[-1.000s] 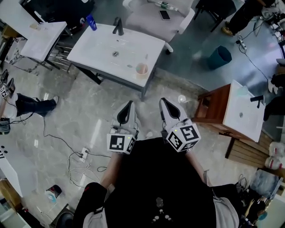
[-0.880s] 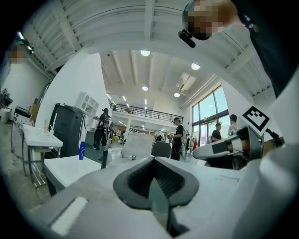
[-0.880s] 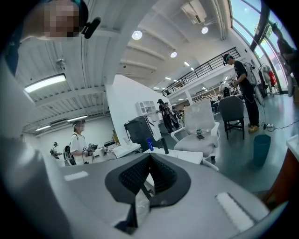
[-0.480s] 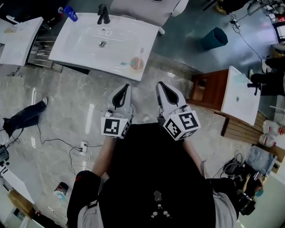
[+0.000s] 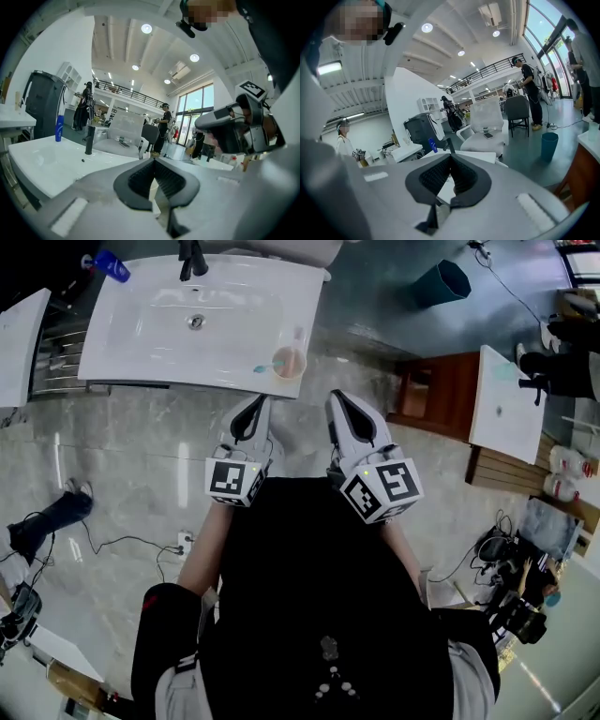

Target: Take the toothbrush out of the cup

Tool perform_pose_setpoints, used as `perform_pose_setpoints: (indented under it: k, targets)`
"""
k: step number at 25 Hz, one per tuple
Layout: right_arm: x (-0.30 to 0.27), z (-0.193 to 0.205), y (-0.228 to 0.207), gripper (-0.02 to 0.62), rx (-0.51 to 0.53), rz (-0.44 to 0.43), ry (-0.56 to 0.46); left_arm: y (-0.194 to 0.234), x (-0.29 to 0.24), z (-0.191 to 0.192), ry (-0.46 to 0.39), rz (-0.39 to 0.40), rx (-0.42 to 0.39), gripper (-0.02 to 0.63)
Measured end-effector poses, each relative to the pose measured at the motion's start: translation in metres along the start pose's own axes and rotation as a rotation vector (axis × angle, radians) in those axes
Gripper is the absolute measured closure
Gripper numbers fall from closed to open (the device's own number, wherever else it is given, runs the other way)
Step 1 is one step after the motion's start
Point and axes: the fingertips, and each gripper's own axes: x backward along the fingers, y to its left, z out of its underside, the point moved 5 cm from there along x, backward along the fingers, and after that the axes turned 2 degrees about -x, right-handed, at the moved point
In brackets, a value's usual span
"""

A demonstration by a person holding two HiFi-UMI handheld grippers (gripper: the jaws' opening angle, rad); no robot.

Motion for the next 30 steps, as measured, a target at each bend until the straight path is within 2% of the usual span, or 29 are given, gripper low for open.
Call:
perform_pose_setpoints:
  k: [5, 11, 12, 13, 14, 24, 30]
  targets:
    - [-0.005, 0.010, -0.002, 0.594, -0.022, 0.051, 0.008, 0.012, -0.013, 0.023, 0.050, 0.043, 0.012, 0.604]
    - [-0.003, 0.021, -0.010, 0.594, -0.049, 0.102, 0.035, 0.018, -0.023, 0.044, 0.105, 0.057, 0.045, 0.604]
    - [-0.002, 0.023, -0.013, 0.594, -0.054, 0.110, 0.041, 0.019, -0.026, 0.047, 0.113, 0.058, 0.051, 0.592]
    - [-0.002, 0.024, -0.015, 0.594, -0.058, 0.116, 0.046, 0.020, -0.028, 0.050, 0.121, 0.059, 0.060, 0.523]
    - [-0.002, 0.026, -0.017, 0.594, -0.061, 0.122, 0.051, 0.021, -0.031, 0.053, 0.129, 0.059, 0.068, 0.511]
    - [-0.011, 0.027, -0.035, 0.594, -0.063, 0.138, 0.075, 0.035, -0.052, 0.067, 0.152, 0.020, 0.130, 0.502]
    - [-0.016, 0.030, -0.048, 0.594, -0.074, 0.146, 0.096, 0.042, -0.066, 0.072, 0.147, -0.020, 0.136, 0.500]
